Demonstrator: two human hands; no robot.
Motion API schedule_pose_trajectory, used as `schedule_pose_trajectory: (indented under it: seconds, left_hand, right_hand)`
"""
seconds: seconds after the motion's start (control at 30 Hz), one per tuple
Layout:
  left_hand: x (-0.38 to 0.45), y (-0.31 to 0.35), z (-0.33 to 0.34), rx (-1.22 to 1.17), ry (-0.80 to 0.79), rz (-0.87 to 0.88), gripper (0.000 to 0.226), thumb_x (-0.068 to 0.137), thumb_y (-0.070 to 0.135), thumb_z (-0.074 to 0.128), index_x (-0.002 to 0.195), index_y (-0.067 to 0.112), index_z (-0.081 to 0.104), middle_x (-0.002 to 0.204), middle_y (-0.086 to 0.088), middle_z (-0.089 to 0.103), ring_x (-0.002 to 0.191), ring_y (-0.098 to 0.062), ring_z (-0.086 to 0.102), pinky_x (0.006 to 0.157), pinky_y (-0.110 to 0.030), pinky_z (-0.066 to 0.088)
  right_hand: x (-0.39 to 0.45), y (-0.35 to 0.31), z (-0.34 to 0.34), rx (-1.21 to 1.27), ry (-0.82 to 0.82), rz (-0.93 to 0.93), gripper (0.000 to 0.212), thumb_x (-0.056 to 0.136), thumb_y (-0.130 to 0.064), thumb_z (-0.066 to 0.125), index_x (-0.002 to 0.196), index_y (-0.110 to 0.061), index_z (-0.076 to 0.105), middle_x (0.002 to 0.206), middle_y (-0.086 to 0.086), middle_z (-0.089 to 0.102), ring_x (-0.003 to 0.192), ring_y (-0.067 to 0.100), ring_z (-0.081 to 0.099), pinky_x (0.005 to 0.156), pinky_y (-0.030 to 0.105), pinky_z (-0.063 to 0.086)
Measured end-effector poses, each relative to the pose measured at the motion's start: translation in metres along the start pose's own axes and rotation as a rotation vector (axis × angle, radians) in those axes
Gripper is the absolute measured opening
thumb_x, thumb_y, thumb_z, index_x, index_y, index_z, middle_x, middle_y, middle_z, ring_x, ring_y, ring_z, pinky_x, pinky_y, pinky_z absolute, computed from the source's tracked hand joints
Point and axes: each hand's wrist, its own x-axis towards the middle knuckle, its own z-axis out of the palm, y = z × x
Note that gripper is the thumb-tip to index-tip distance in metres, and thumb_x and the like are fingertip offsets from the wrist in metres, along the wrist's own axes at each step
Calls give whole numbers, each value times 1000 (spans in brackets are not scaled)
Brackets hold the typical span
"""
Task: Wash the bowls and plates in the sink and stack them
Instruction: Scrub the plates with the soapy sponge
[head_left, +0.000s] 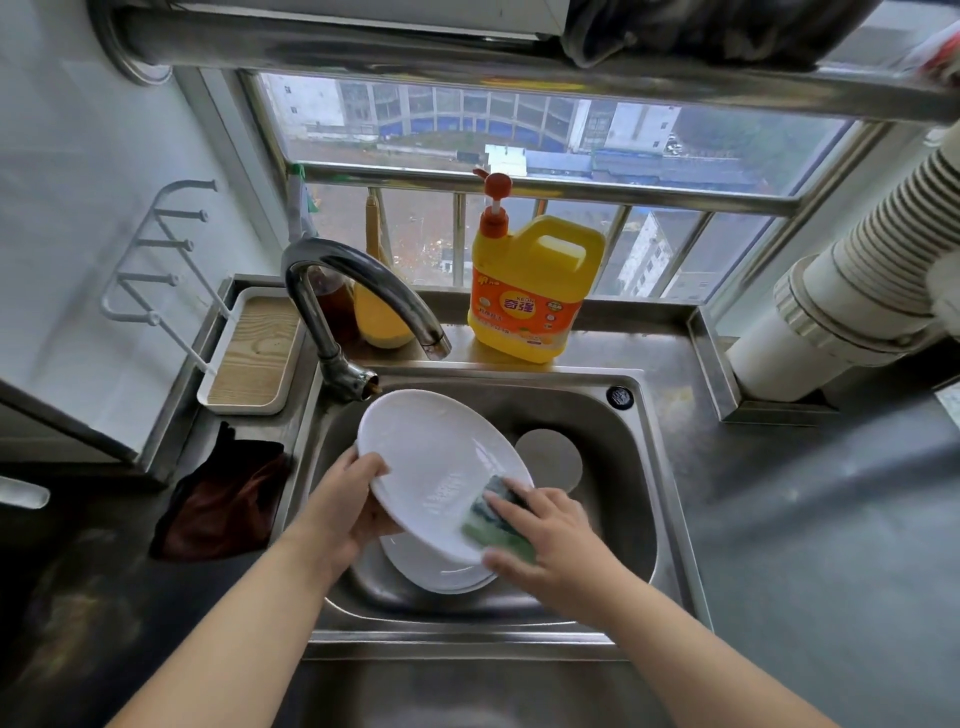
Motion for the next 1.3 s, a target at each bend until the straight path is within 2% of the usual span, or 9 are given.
schedule_pose_trajectory:
  seconds: [0.07,0.17,0.4,0.5,0.57,0.63,0.87,1.13,1.3]
  left_hand:
    - [5,3,-4,63,-1,-40,28,91,11,39,115,13,53,97,-15,64,80,-29,61,51,-34,51]
    - [7,6,-2,92,-10,-102,28,92,15,40,115,9,54,94,-15,65,81,-28,61,58,-34,50]
    - [-8,-25,34,-22,-95,-36,37,87,-7,38,118,8,52,96,-18,68,76,-27,68,57,-33,58]
    - [-12,-40,38,-77,-99,-30,40,87,-7,37,121,7,53,108,-23,68,92,-35,69,70,-41,60]
    - [-10,-40,31,-83,-85,-3,44,88,-7,39,126,10,51,111,-22,66,96,-36,68,67,-41,59]
    - [-11,-35,27,-66,-75,21,44,88,-7,40,126,14,51,113,-19,65,97,-34,66,64,-38,57]
    - [-13,-20,29,-96,-49,33,33,90,-4,39,114,14,52,106,-13,64,96,-29,62,54,-32,56]
    - [-9,-23,21,-105,-58,16,37,87,-7,36,116,8,55,99,-18,69,83,-30,68,61,-39,57]
    - [-16,-23,19,-117,-55,-14,33,89,-5,38,111,12,54,106,-16,64,93,-31,62,61,-36,58]
  right_hand:
    - [-5,-2,7,-105,55,-113,97,62,-85,43,145,-36,33,154,-4,28,130,23,34,111,39,25]
    - [-3,-3,15,-141,245,-145,72,59,-45,73,126,-26,56,129,3,59,96,27,61,83,40,53]
    - [7,-28,22,-45,468,-73,55,54,-26,74,109,-21,71,112,1,69,77,26,63,70,34,54]
    - [10,-36,20,70,364,-53,64,65,-49,70,122,-21,64,127,3,62,97,26,60,87,37,52]
    - [6,-32,18,221,205,-38,80,77,-75,45,142,-29,42,152,-5,34,127,19,37,110,26,27]
    - [3,-21,16,233,129,-65,70,86,-69,33,147,-35,29,157,-13,17,134,12,22,109,16,11]
    - [16,15,0,62,137,204,52,97,-38,44,147,-33,30,158,-3,19,133,24,24,113,33,17]
    - [13,-25,6,281,128,-67,49,96,-32,50,143,-37,37,154,-8,27,135,16,26,108,18,15]
    - [25,16,-1,9,113,225,51,95,-36,47,144,-39,34,156,-4,25,131,27,30,111,34,23]
